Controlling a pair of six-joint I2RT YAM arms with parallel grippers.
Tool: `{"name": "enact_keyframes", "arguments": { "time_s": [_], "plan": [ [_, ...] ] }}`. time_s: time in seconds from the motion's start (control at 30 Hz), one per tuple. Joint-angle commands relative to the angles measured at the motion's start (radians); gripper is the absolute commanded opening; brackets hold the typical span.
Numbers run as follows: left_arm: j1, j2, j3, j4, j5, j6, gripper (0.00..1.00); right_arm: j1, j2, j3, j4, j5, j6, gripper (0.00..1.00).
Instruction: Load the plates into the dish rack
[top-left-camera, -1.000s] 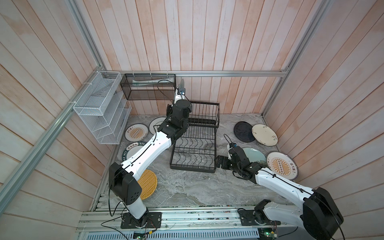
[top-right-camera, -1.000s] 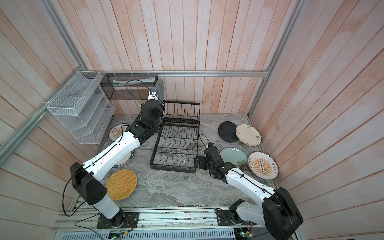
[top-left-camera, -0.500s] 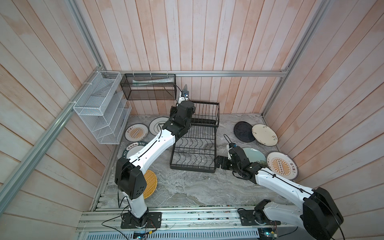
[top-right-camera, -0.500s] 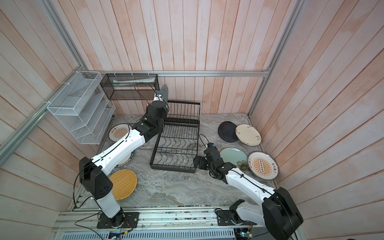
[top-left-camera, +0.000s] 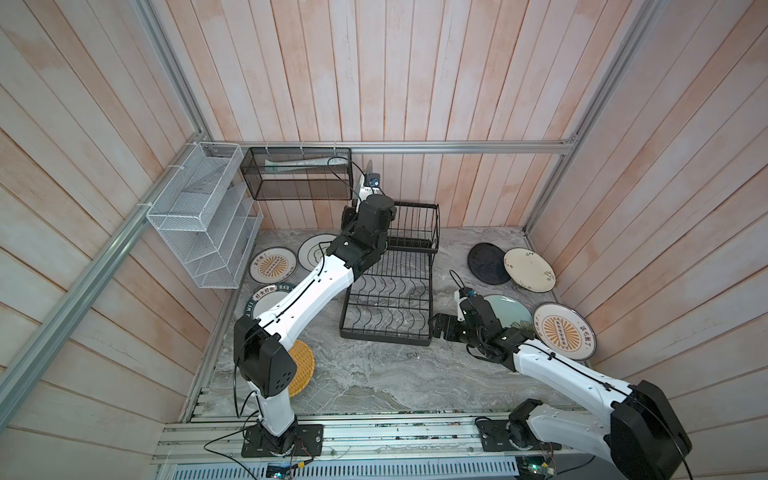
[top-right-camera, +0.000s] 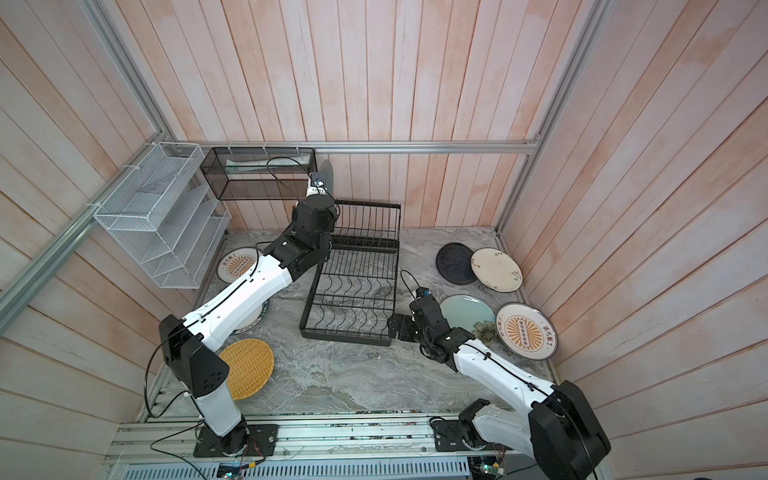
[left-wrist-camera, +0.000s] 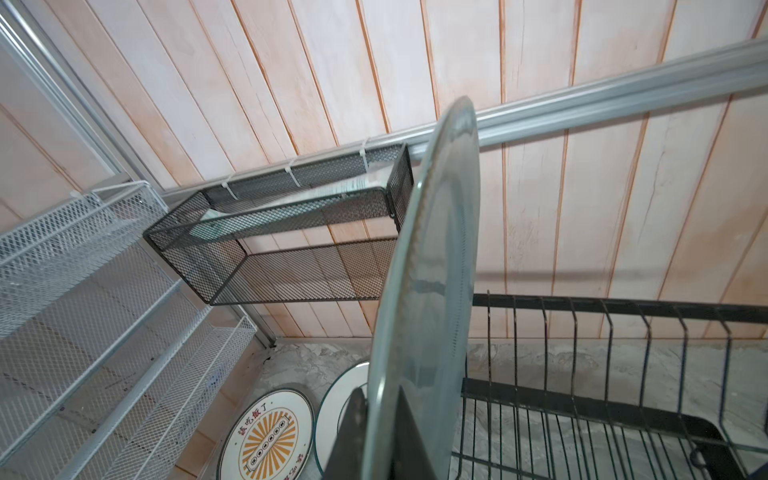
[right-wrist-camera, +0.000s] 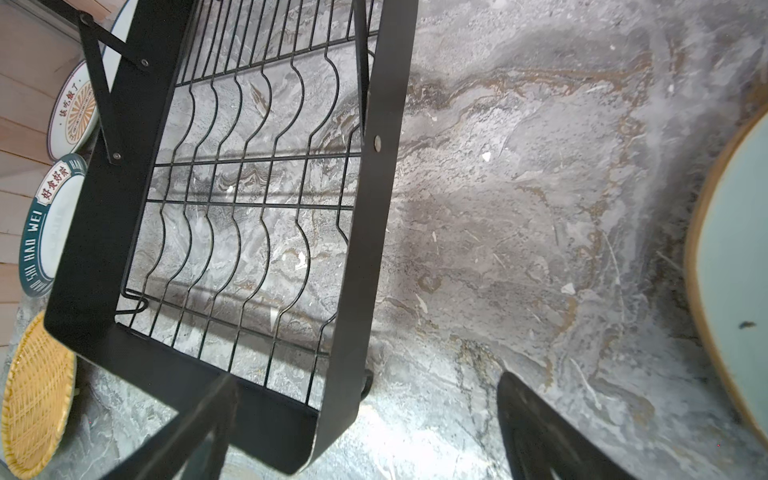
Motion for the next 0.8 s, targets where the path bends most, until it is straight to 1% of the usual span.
{"name": "enact_keyframes", "arguments": {
  "time_s": [0.0, 0.2, 0.3, 0.5, 0.77],
  "plan": [
    [-0.009, -0.013, 0.068, 0.131, -0.096, 0.026, 0.00, -0.002, -0.012, -0.010, 0.007, -0.012, 0.004, 0.98],
    [-0.012, 0.015, 0.073, 0.087, -0.096, -0.003, 0.00, -0.003, -0.020, -0.019, 0.005, -0.011, -0.001, 0.98],
    [-0.011, 0.033, 0.077, 0.084, -0.106, 0.011, 0.00, -0.005, -0.024, -0.022, 0.005, -0.014, 0.000, 0.98],
    [-0.008, 0.048, 0.066, 0.074, -0.087, 0.020, 0.00, -0.012, -0.029, -0.028, 0.006, -0.023, 0.001, 0.98],
    [0.009, 0.046, 0.039, 0.047, -0.070, 0.003, 0.00, -0.012, -0.029, -0.029, 0.008, -0.030, 0.001, 0.98]
  ]
}}
